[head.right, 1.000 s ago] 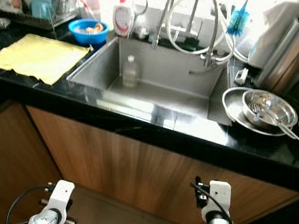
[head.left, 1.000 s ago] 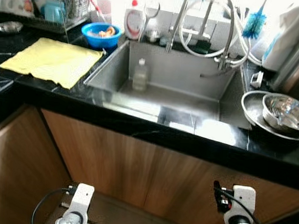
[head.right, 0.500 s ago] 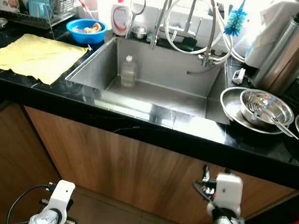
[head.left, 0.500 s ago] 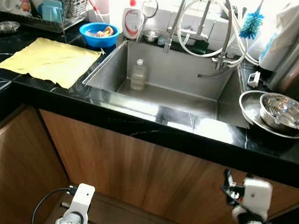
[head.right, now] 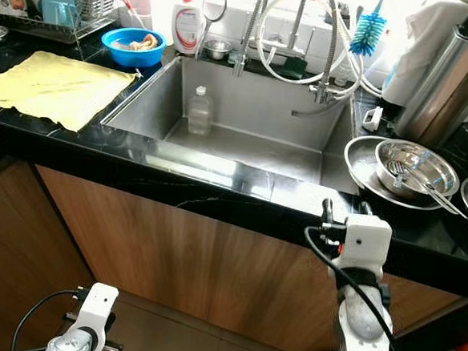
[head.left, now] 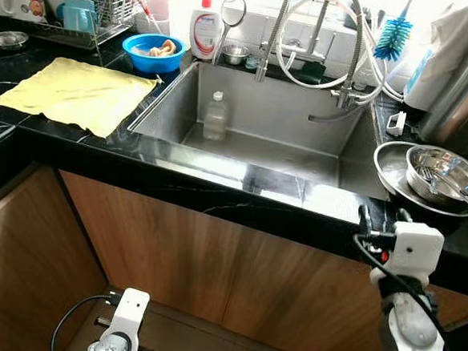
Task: Kitchen organization
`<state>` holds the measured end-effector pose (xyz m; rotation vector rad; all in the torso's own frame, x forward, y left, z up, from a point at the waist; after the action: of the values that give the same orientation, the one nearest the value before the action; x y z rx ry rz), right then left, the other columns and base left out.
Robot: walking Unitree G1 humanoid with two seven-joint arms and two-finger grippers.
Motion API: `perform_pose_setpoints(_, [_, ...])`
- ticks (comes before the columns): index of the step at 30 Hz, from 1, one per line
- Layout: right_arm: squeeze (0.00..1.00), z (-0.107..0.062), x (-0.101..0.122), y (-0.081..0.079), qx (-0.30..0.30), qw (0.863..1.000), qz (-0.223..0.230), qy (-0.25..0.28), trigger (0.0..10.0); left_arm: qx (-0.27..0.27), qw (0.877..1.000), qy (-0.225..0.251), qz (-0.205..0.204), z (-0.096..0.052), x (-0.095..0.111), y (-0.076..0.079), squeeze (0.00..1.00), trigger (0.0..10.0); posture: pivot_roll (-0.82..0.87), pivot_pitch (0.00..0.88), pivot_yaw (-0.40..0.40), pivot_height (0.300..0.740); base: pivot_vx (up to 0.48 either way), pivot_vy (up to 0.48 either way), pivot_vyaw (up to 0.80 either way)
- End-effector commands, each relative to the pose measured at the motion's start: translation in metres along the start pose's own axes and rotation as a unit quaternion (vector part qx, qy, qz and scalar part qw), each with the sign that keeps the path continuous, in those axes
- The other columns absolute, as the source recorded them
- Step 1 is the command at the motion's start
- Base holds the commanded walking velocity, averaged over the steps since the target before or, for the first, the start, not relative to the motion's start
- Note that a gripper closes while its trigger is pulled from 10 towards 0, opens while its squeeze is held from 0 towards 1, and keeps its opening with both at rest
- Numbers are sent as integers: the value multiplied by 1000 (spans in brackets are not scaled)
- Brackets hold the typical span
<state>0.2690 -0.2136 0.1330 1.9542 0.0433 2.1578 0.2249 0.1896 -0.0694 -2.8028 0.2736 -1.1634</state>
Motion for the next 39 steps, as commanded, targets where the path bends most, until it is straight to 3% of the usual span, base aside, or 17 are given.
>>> perform_pose_setpoints(1, [1000,5,5,6,-16,1000,7,3,10000,-4,1000,-12,8,-1,-5,1,0,10000,-23,0,-63,740,0,0,0])
perform_pose_setpoints(14, [1000,24,26,12,-61,997,31,35,10000,-3,1000,-13,9,-1,-6,-1,0,10000,-22,0,-49,740,0,0,0])
perform_pose_setpoints(15, [898,25,29,14,-67,997,28,39,10000,-2,1000,-13,10,-1,-6,-2,0,10000,-20,0,-48,740,0,0,0])
perform_pose_setpoints(16, [0,26,33,17,-77,996,23,47,10000,-2,1000,-13,10,-1,-6,-2,0,10000,-20,0,-47,740,0,0,0])
perform_pose_setpoints(23, [0,32,50,37,-151,985,20,75,10000,-2,1000,-12,12,-1,-5,-3,0,10000,-18,0,-45,740,0,0,0])
perform_pose_setpoints(27, [0,32,45,46,-184,981,19,55,10000,-3,1000,-12,12,-1,-5,-2,0,10000,-13,0,-47,740,0,0,0])
perform_pose_setpoints(33, [0,34,29,46,-183,983,27,10,10000,-4,1000,-11,13,-1,-4,-2,0,10000,-9,0,-48,740,0,0,0])
perform_pose_setpoints(39, [0,41,25,35,-143,989,31,-7,10000,-5,1000,-11,14,-1,-4,-1,0,10000,-6,0,-50,740,0,0,0])
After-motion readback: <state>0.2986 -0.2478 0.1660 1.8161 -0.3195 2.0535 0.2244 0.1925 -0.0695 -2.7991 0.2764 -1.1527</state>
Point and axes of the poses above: a point about 5 cm out from each wrist's last joint towards the gripper, its own z axis pointing out of the wrist towards the gripper, its own x axis along the axis of the wrist's last joint, y = z × x, the point moved 1 cm from there along z, pointing out of the wrist towards the gripper, and after that the axes turned 1 degree about -z, right-handed, at the moved point
